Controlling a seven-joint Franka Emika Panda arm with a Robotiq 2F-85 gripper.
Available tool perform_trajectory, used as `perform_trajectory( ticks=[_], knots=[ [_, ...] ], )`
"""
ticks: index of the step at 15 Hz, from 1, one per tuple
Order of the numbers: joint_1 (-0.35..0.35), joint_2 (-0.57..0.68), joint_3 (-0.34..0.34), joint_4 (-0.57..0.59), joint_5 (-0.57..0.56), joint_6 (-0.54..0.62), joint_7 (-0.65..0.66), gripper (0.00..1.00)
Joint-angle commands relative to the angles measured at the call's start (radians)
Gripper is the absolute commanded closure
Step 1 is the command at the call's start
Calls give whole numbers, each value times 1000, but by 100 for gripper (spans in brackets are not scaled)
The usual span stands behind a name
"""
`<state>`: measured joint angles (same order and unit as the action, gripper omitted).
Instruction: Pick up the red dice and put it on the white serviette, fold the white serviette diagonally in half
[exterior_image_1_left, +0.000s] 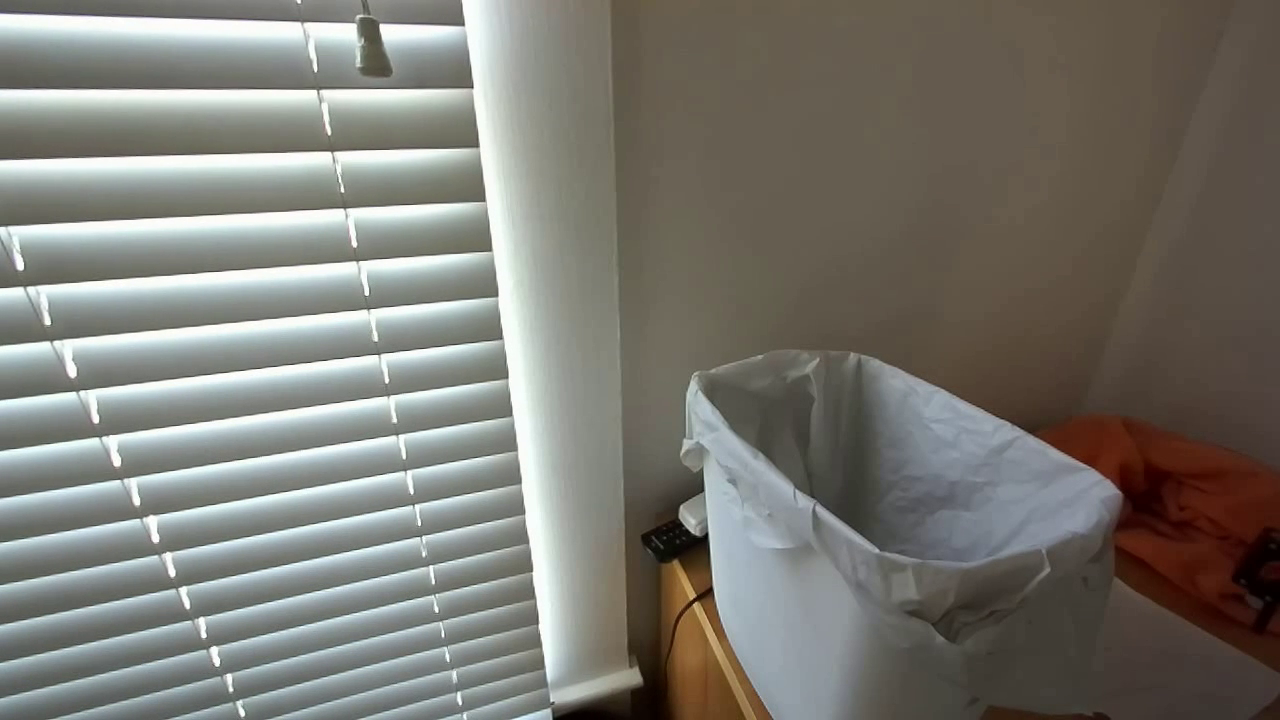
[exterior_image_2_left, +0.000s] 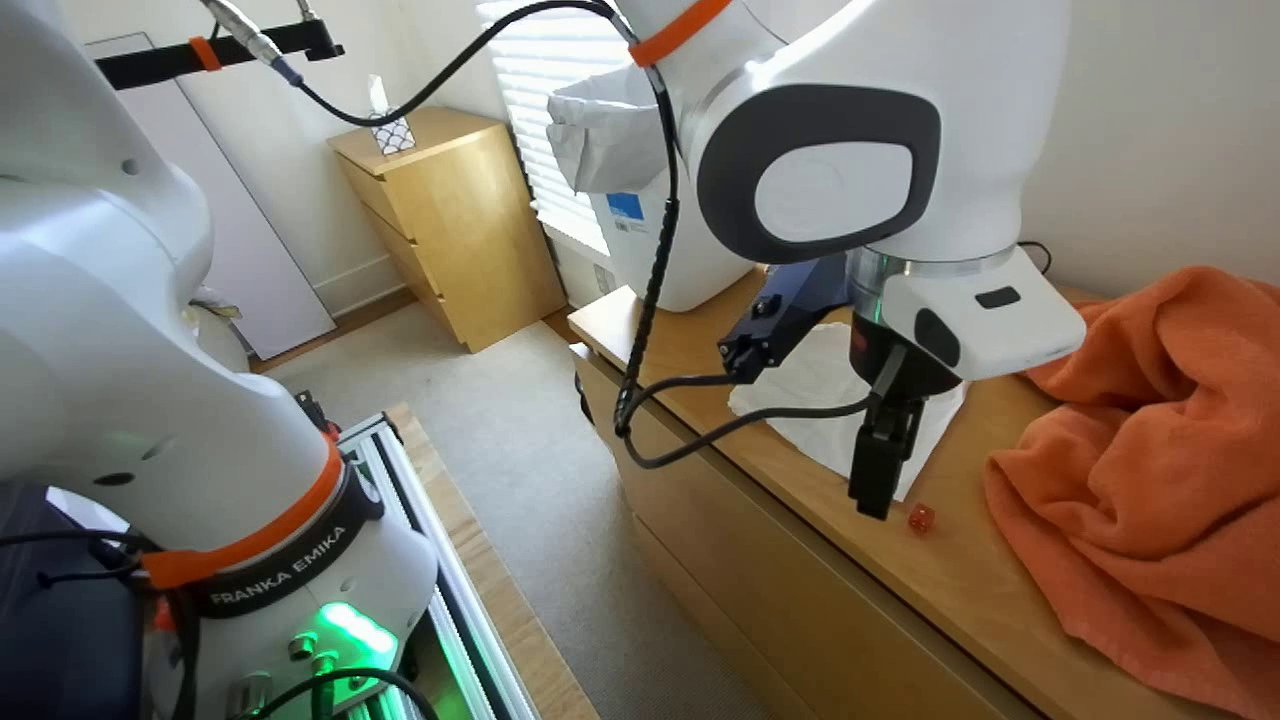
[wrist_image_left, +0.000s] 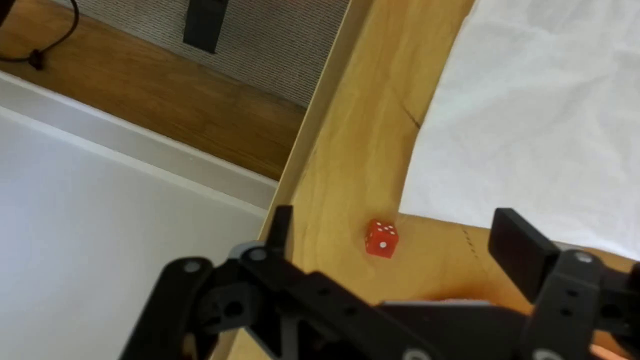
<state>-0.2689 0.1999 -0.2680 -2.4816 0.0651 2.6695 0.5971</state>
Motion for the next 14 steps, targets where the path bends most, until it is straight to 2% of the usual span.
perform_trajectory(
  ticks=[1,5,11,12,13,14],
  knots=[
    [11,68,-16,34,90,18,5,0],
    [7,127,-18,83,151,12,-9,0],
    [1,193,-23,151,169,-5,-29,2],
    [2,201,-23,158,173,-4,-29,6],
    [2,208,-22,164,177,-7,-32,21],
    [2,214,-21,170,181,-9,-36,31]
  ],
)
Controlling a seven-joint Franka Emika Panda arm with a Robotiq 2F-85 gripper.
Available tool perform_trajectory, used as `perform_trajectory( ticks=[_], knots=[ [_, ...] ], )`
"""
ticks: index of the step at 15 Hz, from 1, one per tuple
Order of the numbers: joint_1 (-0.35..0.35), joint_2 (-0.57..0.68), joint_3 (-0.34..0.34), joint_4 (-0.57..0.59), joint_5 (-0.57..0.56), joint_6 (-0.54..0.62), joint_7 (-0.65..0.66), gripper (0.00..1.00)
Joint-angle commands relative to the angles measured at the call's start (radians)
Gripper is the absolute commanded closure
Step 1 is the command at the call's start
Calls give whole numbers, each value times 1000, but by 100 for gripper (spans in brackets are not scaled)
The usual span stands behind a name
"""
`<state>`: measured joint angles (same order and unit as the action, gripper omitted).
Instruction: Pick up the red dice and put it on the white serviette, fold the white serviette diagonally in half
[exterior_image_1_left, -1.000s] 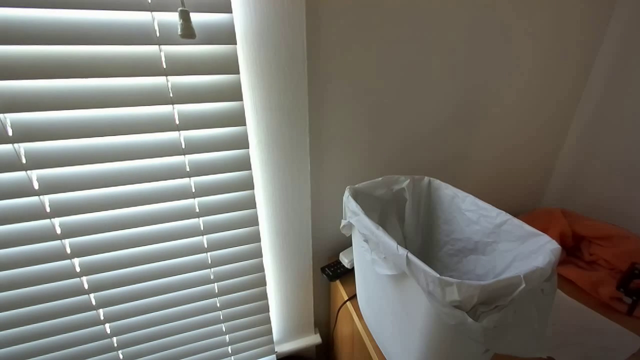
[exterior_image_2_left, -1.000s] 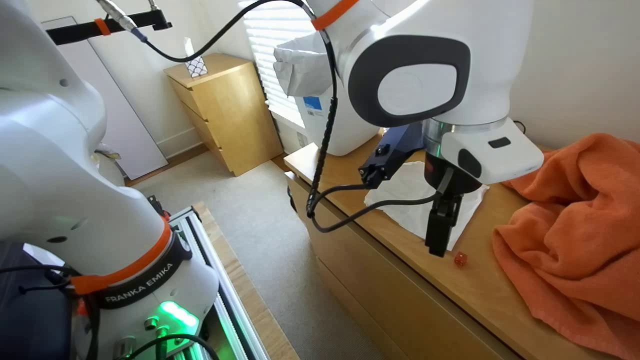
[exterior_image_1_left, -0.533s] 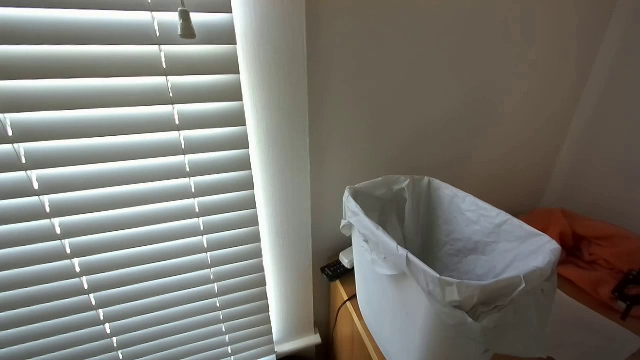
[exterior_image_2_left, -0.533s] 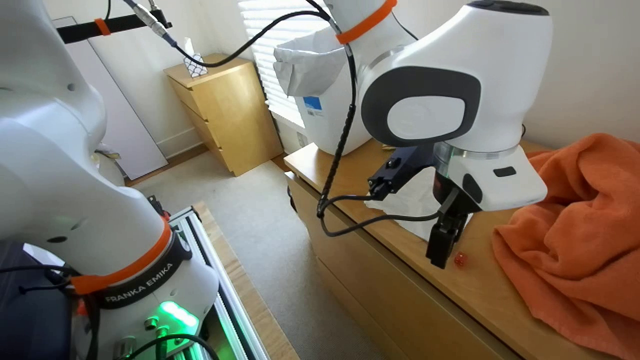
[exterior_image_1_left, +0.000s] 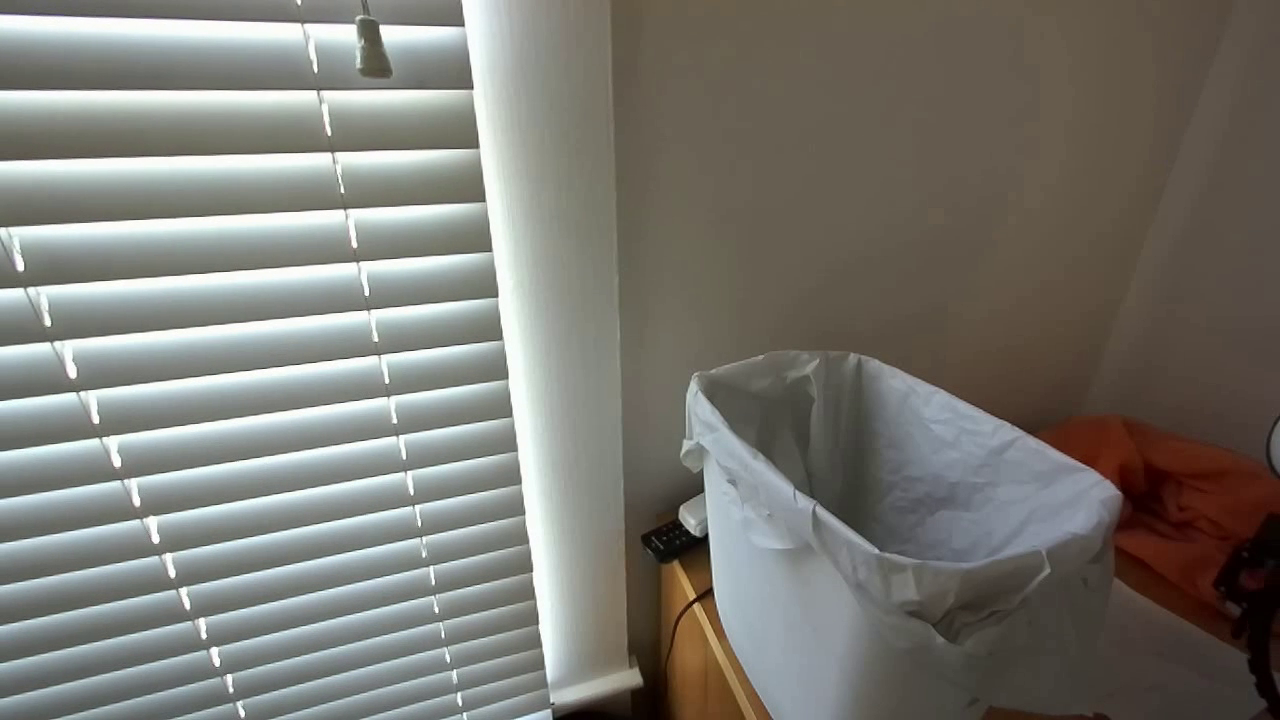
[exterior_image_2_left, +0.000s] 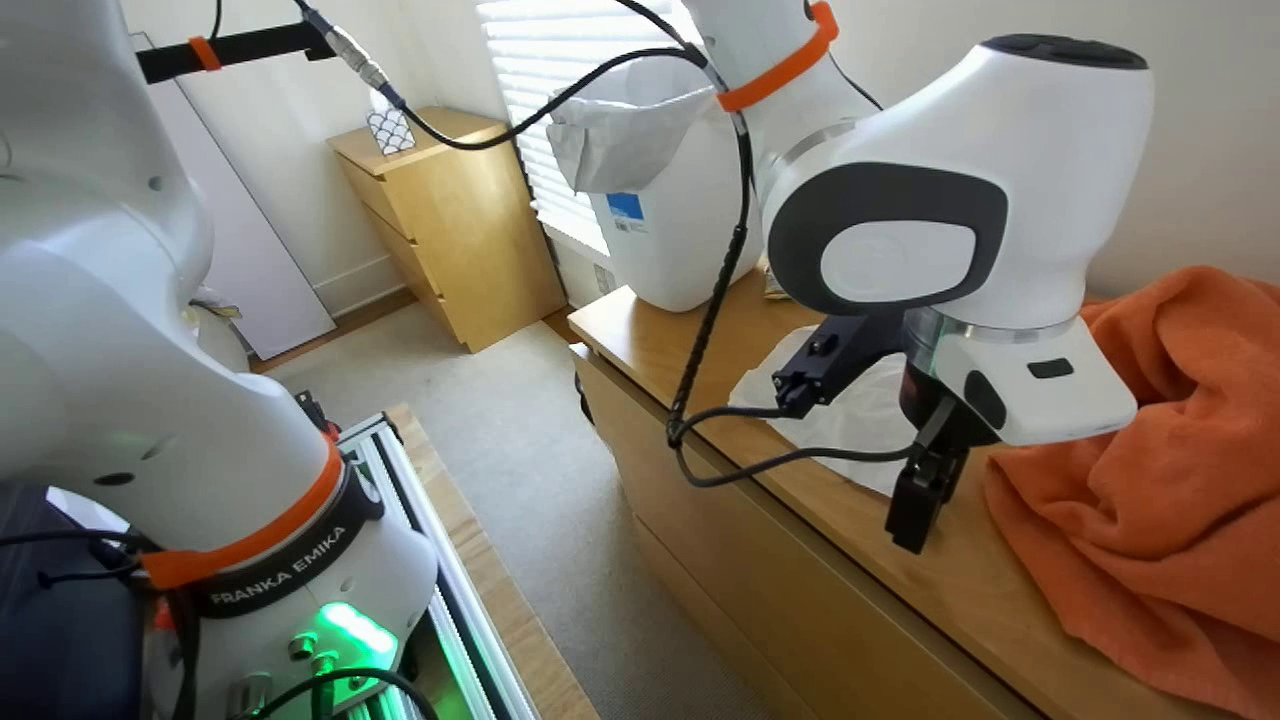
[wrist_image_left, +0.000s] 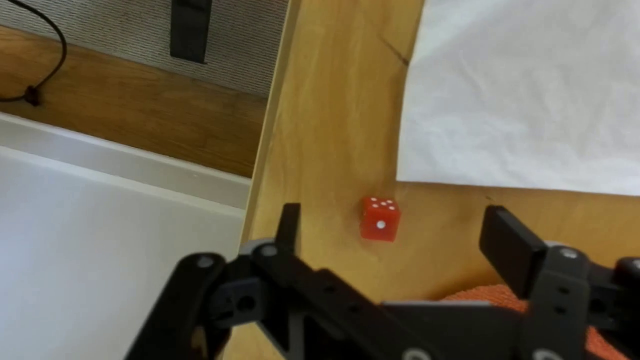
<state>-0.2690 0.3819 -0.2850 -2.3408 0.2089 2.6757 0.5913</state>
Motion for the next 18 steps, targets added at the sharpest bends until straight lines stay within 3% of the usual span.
perform_trajectory(
  ticks=[1,9,13,18],
  knots=[
    [-1,38,-2,35,44,-15,-36,39],
    [19,16,-11,35,41,-24,-35,99],
    [40,-23,-15,27,31,-43,-29,96],
    [103,-97,-46,10,-60,-23,-19,96]
  ],
)
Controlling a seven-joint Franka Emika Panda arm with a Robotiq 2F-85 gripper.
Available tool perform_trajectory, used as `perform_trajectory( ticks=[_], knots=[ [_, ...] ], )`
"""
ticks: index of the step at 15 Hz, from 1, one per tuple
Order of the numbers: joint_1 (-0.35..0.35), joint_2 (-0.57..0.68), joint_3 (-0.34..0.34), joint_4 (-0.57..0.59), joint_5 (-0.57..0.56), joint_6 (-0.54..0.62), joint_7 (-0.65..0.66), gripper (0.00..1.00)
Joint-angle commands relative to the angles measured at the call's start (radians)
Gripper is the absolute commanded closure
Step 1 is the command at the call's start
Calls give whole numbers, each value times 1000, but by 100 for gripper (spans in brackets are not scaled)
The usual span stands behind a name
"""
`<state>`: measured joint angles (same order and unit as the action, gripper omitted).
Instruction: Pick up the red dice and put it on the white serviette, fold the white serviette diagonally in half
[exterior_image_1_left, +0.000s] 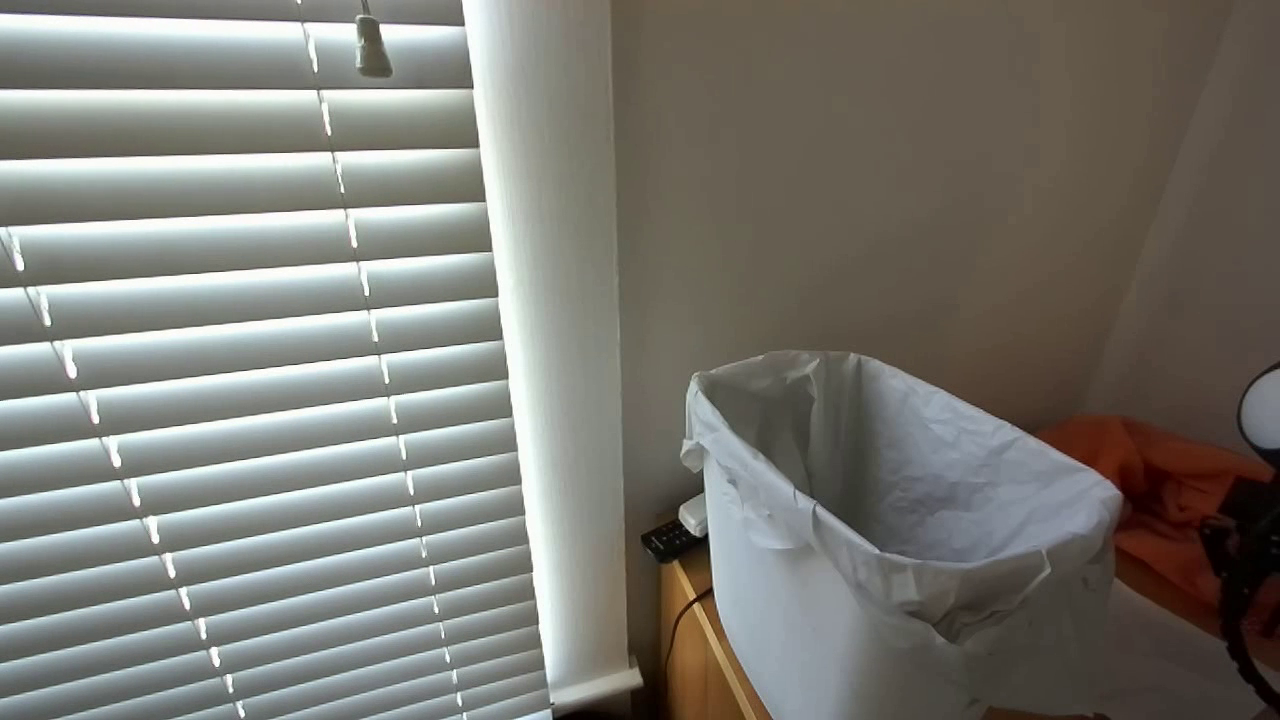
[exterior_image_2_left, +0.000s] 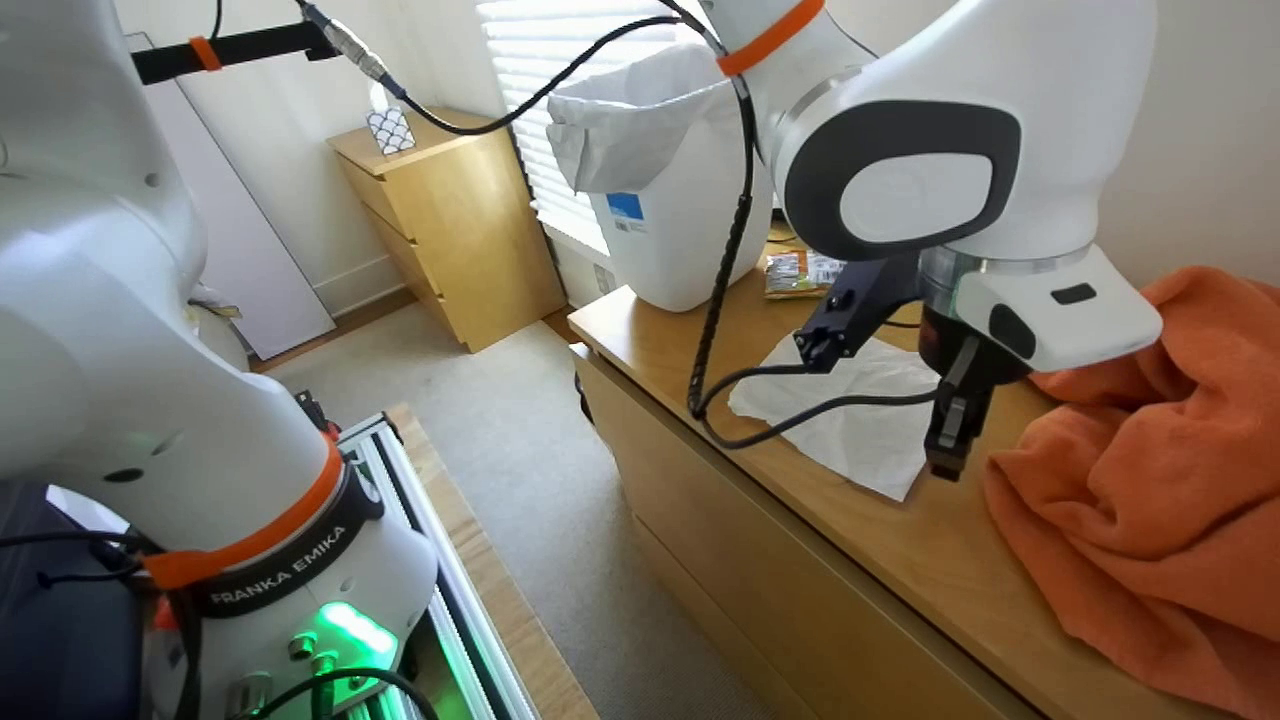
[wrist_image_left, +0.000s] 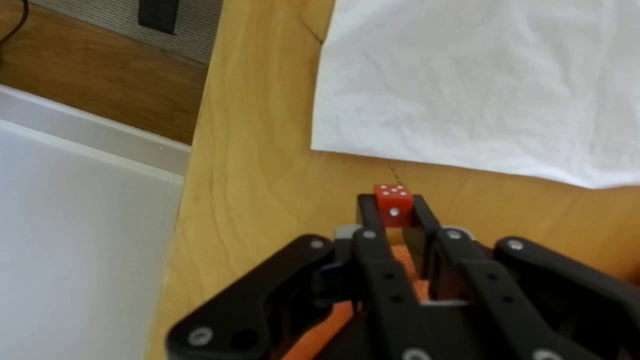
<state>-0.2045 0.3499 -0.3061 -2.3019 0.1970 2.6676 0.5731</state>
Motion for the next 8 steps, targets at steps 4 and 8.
perform_trajectory(
  ticks=[4,8],
  knots=[
    [47,-106,41,-34,-18,-39,-89,96],
    [70,-89,92,-30,-22,-77,-126,96]
  ],
)
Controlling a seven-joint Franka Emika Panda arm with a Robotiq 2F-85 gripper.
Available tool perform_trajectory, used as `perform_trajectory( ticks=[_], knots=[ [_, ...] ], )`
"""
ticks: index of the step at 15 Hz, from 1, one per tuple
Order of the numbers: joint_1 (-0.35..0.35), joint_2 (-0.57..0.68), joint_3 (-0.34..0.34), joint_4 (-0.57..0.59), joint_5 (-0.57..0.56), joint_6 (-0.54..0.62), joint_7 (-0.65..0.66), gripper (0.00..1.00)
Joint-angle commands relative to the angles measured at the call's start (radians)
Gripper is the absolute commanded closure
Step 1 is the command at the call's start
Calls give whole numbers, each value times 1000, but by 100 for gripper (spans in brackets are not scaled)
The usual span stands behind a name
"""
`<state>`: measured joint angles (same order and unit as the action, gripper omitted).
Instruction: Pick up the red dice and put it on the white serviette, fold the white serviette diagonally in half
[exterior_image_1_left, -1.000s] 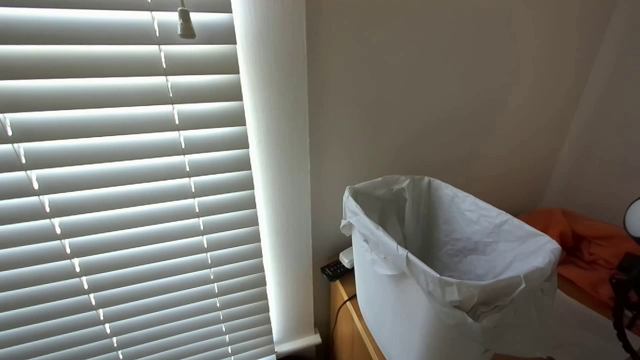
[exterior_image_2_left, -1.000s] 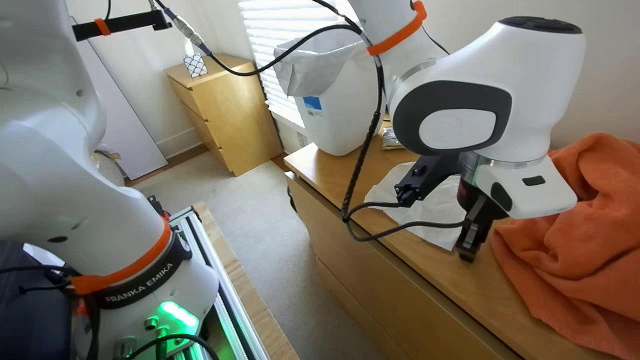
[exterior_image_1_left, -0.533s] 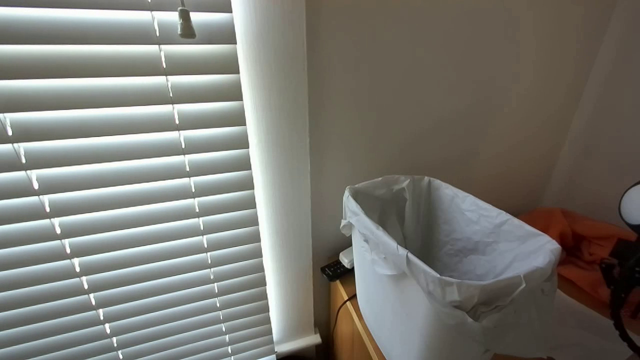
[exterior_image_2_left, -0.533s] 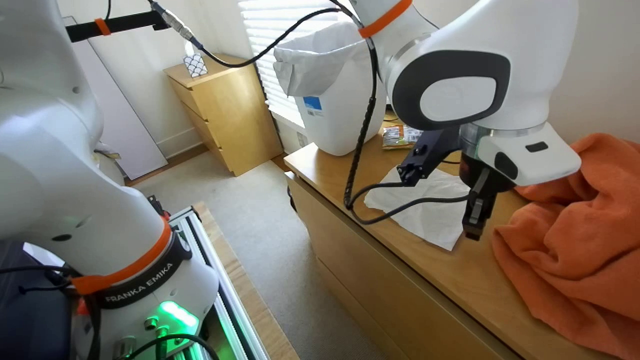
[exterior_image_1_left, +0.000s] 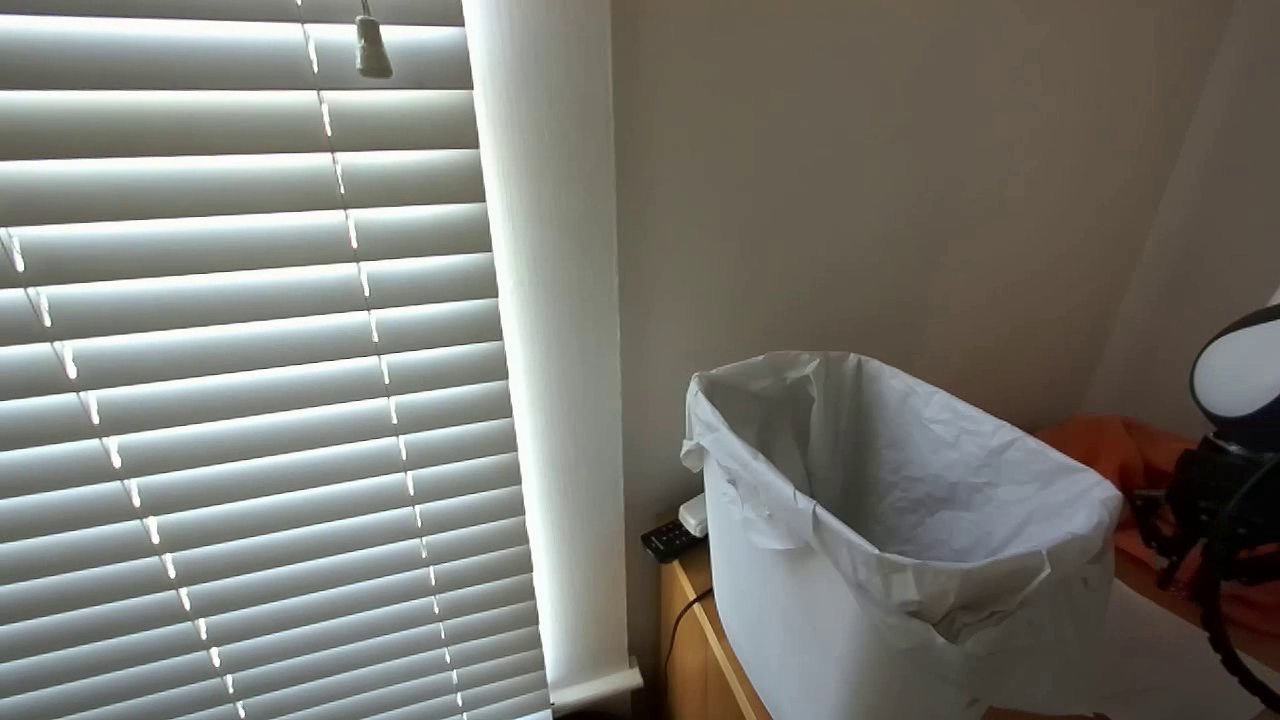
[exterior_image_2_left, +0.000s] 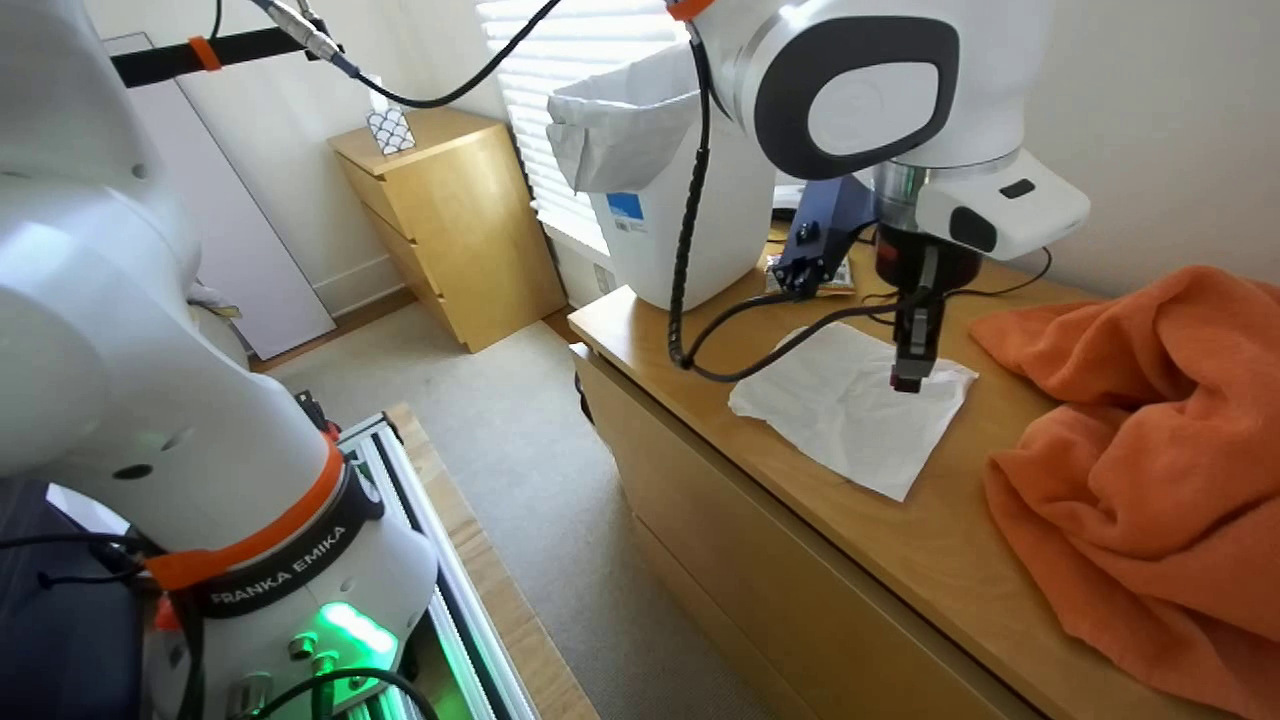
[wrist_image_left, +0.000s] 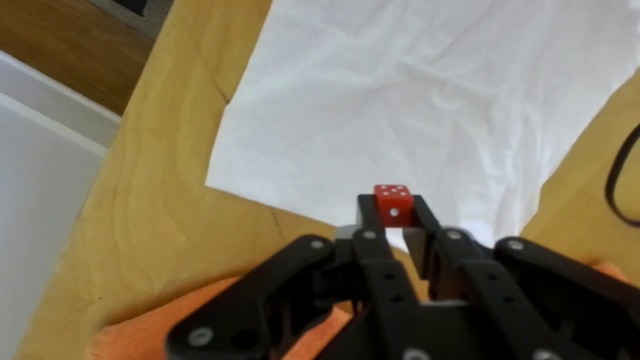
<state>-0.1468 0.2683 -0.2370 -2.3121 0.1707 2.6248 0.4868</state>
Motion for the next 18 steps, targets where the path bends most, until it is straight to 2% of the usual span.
perform_trajectory(
  ticks=[1,6,18],
  knots=[
    [17,2,30,-18,2,-39,-43,96],
    [24,48,59,-24,11,-31,-86,96],
    [24,100,84,-24,38,78,-128,96]
  ],
)
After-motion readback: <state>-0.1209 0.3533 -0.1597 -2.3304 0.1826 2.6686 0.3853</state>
